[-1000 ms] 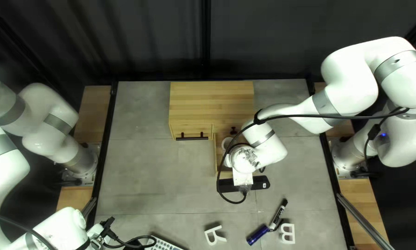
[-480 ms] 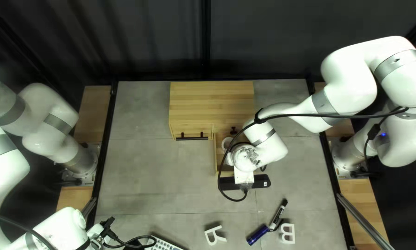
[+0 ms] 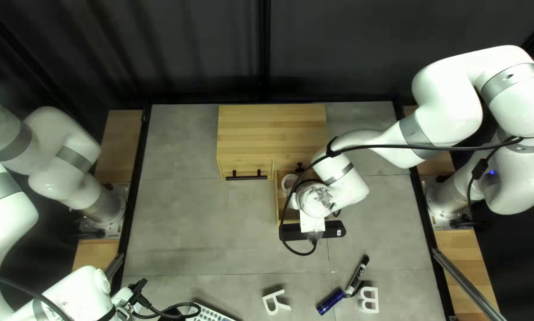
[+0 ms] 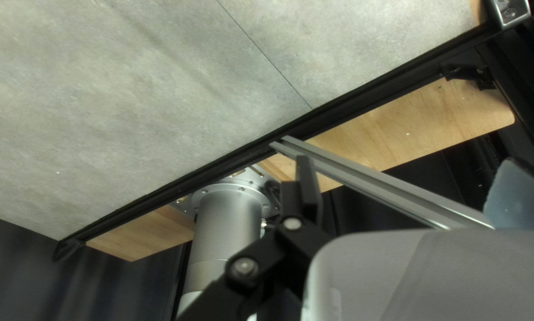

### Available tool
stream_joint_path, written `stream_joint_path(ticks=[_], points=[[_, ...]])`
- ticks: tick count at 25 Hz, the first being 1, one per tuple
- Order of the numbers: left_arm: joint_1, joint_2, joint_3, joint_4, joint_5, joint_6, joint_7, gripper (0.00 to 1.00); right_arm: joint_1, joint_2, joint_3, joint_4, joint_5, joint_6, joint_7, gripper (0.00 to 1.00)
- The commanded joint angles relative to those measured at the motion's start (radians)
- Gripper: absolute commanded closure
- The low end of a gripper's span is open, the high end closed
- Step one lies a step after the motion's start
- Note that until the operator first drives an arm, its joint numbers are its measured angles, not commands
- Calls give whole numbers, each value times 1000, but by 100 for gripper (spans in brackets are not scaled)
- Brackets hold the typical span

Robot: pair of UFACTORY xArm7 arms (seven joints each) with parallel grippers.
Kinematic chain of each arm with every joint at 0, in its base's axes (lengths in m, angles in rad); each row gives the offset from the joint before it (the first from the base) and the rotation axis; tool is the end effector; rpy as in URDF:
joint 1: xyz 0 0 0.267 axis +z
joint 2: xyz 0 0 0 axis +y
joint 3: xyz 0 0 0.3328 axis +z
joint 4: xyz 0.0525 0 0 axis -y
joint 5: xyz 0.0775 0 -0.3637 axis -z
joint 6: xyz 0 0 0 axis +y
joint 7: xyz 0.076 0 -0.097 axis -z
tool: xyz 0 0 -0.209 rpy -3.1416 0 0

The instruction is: Open drawers and place objects into drawer and close

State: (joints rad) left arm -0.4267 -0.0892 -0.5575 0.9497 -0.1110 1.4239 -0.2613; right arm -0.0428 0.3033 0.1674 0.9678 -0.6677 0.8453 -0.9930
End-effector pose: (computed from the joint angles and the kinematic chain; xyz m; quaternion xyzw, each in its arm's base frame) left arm 0.1604 -0.2904 0.1690 -0.9250 0.3237 0.1772 0.0912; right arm 0.4939 -0.0418 0.0361 0.6777 0.7029 -0.1556 0.1496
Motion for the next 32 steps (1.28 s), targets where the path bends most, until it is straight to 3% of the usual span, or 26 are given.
stream_joint_path(ticks=[1,32], points=[[0,0,0,0,0,0,0,0,0,5,-3,6,-6,-2,4,99],[0,0,0,0,0,0,0,0,-2,-11,-12,8,-17,20,8,99]])
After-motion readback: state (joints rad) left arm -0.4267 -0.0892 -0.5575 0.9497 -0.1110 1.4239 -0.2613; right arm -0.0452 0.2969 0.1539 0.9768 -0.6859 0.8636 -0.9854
